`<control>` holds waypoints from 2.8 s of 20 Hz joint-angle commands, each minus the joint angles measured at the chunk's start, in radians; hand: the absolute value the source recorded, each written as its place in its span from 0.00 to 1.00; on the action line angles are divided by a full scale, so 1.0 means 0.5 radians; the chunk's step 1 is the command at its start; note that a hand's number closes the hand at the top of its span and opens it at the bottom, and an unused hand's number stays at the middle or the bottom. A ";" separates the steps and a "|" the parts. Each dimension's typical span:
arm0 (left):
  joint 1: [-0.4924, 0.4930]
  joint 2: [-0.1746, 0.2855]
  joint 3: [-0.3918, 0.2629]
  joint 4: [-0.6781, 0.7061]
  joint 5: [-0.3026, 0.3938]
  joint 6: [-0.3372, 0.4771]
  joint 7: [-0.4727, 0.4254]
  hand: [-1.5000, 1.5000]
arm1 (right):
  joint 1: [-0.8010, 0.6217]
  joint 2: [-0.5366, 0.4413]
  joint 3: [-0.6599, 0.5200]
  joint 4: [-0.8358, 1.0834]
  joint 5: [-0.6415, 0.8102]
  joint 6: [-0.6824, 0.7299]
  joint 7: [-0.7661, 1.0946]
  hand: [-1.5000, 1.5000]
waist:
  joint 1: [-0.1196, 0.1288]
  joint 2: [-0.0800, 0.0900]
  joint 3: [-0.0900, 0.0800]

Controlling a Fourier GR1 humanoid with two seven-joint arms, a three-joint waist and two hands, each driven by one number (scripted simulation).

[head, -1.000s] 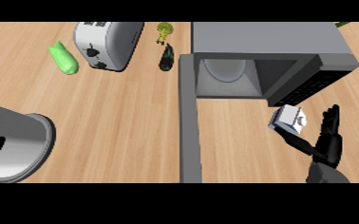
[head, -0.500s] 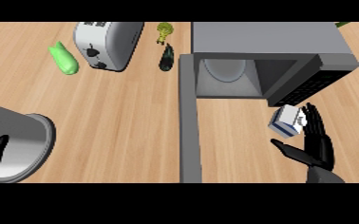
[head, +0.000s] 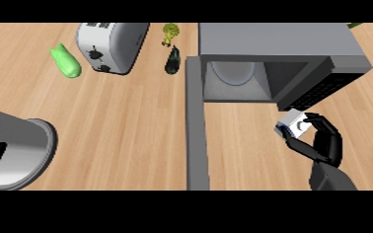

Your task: Pick up the milk, place it into the microwave and close the microwave

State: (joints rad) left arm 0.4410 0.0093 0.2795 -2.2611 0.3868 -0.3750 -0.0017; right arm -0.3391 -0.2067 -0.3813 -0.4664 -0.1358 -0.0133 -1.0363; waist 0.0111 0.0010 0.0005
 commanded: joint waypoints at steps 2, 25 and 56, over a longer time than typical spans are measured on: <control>0.028 -0.016 -0.004 0.110 -0.046 -0.063 -0.147 0.00 | -0.035 0.081 0.039 -0.155 -0.013 -0.063 -0.093 1.00 | -0.008 -0.004 -0.001; 0.163 -0.003 0.169 -0.060 0.223 -0.158 0.068 0.00 | 0.441 0.297 0.788 -1.939 0.296 -0.067 1.075 1.00 | -0.009 -0.008 -0.002; -0.256 0.121 0.192 0.282 0.190 -0.227 0.074 0.00 | -0.789 0.164 0.539 -0.689 0.630 -0.534 1.068 1.00 | 0.173 0.056 -0.002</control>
State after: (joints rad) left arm 0.3313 0.0626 0.3879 -2.1225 0.4827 -0.4913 0.0202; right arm -0.5130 -0.0851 -0.1114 -0.9929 0.1132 -0.2412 -0.6854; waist 0.0257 -0.0249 0.0125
